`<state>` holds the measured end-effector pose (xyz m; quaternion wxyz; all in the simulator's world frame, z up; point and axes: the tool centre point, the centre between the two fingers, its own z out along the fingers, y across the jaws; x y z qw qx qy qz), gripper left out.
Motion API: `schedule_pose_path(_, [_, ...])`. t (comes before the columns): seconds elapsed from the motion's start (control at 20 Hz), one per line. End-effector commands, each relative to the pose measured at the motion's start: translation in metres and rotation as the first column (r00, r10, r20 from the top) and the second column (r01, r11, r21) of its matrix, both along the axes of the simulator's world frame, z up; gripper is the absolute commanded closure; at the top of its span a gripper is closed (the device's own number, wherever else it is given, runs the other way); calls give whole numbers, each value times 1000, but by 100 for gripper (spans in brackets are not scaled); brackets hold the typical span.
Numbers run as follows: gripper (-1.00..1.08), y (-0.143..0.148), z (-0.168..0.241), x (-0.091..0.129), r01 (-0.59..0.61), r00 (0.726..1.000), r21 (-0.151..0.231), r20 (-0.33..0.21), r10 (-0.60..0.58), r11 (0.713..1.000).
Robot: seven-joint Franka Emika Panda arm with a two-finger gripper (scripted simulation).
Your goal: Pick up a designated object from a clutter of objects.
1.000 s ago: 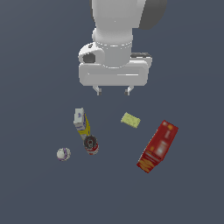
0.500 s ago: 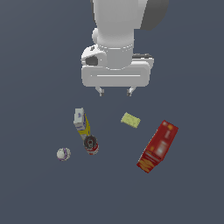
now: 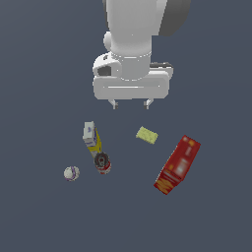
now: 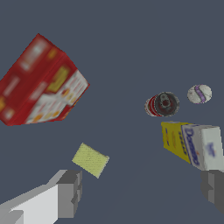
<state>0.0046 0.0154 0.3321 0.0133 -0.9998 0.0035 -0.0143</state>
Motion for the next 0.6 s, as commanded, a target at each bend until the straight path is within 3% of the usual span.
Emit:
schedule_pose_path(0.0, [-92,2,-6,0,-19,1000,-3,-1,19,1000])
schedule_pose_path(0.3, [-92,11,-35,-1,-110,994,-16,-3,110,994])
schedule_pose_path(0.55, [-92,24,-72,-5,-234,972,-31,-8,234,972])
